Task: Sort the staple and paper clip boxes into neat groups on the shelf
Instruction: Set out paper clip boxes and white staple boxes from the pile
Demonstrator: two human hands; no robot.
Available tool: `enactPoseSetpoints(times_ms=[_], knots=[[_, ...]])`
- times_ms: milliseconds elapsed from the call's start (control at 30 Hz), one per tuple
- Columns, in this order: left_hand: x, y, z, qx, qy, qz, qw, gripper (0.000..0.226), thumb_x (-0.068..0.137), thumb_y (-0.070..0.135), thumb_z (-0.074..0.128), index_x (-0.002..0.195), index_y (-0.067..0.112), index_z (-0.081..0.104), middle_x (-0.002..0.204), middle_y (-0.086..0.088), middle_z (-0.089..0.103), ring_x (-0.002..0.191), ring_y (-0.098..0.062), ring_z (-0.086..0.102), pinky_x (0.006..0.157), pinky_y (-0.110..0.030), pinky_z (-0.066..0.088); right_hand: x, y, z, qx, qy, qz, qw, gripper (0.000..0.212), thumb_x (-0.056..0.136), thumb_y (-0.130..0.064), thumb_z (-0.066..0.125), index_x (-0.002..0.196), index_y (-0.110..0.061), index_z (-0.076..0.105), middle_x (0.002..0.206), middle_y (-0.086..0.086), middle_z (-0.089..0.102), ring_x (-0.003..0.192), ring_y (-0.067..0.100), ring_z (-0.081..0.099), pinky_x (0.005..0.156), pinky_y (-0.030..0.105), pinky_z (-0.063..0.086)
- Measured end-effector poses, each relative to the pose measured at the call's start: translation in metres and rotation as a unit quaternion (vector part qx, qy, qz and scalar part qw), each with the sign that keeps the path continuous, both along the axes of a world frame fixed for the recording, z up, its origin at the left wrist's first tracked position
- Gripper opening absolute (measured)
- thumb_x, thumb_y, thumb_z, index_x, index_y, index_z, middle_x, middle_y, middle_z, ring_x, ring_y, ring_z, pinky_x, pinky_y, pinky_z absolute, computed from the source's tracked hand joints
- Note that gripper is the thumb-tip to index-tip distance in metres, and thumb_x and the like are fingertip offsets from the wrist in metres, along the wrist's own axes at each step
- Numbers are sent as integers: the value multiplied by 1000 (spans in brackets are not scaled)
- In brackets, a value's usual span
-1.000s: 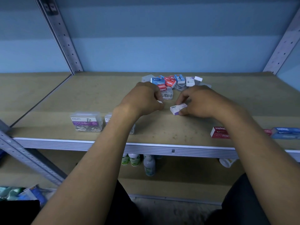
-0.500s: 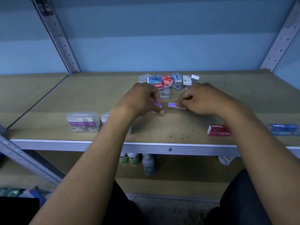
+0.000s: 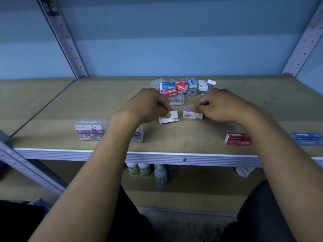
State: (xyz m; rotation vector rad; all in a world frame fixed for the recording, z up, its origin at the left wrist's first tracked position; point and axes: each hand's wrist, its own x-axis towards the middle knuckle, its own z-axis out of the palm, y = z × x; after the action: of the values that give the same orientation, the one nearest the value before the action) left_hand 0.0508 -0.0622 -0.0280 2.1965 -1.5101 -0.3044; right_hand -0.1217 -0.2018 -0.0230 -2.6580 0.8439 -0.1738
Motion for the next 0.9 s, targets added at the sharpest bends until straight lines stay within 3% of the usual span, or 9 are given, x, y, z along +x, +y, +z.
enactPoseSetpoints(times_ms=[200,333,467,567,633,733,833,900], knots=[[-1,-1,0,16,-55,10,998,18,87,20,70,101,25,79,102,12,72,85,0,55,57,1,33,2,-4,-4,25,-23,0,999,29,99,-21,51,103,-33,77,106,-14,70,94,6,57,69,17,40],[-5,0,1,37,-18,-5,999,33,71,37,86,101,26,77,98,13,71,77,5,58,59,-5,38,3,-4,-6,40,-26,7,999,30,100,-21,49,103,-35,76,109,-13,72,96,6,60,72,18,43],[-11,-3,1,48,-36,-25,998,46,68,36,88,111,24,74,108,10,69,71,10,53,62,-9,38,1,-6,-5,49,-40,-7,998,32,100,-24,46,103,-35,76,104,-15,72,80,-6,58,68,17,42],[-12,-6,0,31,-57,-20,998,42,71,31,87,110,22,75,108,7,70,80,-1,59,75,-18,49,-3,-6,-5,65,-59,-7,996,15,93,-33,63,99,-35,76,96,-17,71,84,-6,60,67,16,42],[-11,-8,0,17,-66,-13,998,38,73,30,84,109,23,75,107,6,70,93,-7,62,84,-23,50,-6,-3,-5,83,-52,-3,995,14,86,-34,74,100,-34,76,91,-16,72,83,-3,62,67,17,43],[-8,-9,-1,7,-64,-8,998,26,80,31,78,105,25,75,104,7,72,92,-6,63,77,-18,47,-6,-1,-4,84,-43,3,996,23,80,-28,83,101,-33,74,90,-16,72,80,-4,63,66,16,44],[-6,-7,0,1,-68,-17,998,17,86,26,71,101,25,77,101,8,73,85,-4,59,65,-9,38,-6,-1,-3,81,-42,1,996,21,83,-19,78,98,-34,74,84,-15,72,69,-9,61,64,16,43],[-6,-6,0,-1,-72,-25,997,17,90,22,67,102,24,78,102,8,73,83,-3,56,63,-5,35,-6,0,-2,95,-50,-4,994,20,87,-17,72,96,-34,74,81,-13,73,68,-6,64,69,21,51]])
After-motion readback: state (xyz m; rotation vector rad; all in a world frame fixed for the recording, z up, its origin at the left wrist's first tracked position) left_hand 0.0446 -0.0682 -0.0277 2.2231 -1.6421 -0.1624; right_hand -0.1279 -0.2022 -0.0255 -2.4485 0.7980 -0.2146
